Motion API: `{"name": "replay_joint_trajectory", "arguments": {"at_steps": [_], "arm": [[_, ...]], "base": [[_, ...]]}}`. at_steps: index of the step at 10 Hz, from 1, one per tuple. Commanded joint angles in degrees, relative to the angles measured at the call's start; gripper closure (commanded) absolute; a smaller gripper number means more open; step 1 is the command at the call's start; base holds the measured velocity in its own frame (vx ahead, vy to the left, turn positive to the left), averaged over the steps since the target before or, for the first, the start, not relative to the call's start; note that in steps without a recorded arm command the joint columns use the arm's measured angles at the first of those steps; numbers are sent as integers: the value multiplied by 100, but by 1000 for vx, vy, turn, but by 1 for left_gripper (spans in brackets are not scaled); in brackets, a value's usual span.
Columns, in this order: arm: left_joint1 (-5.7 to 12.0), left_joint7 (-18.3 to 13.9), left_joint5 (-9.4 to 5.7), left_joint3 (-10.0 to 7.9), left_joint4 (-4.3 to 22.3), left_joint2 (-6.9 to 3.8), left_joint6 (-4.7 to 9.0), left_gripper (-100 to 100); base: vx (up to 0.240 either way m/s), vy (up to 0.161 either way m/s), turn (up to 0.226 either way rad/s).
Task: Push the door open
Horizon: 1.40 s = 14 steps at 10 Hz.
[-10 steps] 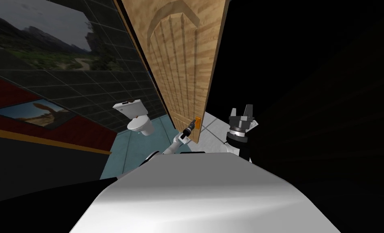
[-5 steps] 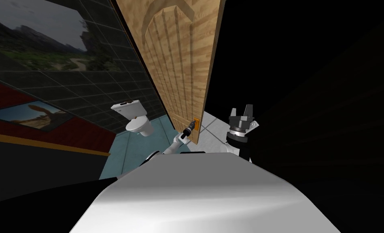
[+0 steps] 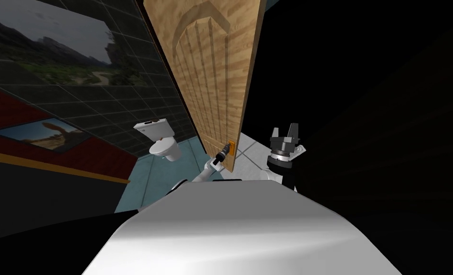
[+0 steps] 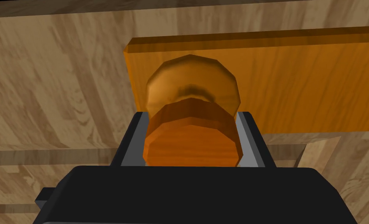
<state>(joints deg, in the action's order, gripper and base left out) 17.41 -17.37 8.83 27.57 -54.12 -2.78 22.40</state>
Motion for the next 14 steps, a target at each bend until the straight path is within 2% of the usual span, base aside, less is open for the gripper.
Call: {"name": "replay_joint_trajectory", "arguments": {"at_steps": [1, 5, 6, 10, 13, 14], "arm": [[35, 124, -91, -70, -29, -38, 14, 100], [-66, 399, -292, -93, -134, -74, -46, 100], [-81, 295, -260, -20, -187, -106, -58, -100], [-101, 216, -267, 82, -278, -97, -98, -100], [-125, 129, -276, 196, -380, -10, -144, -100], [-150, 156, -270, 181, -415, -35, -152, -100]], "base": [[175, -108, 128], [178, -93, 140], [-70, 36, 60], [-209, 74, 1], [-245, 95, 12], [-113, 23, -3]]}}
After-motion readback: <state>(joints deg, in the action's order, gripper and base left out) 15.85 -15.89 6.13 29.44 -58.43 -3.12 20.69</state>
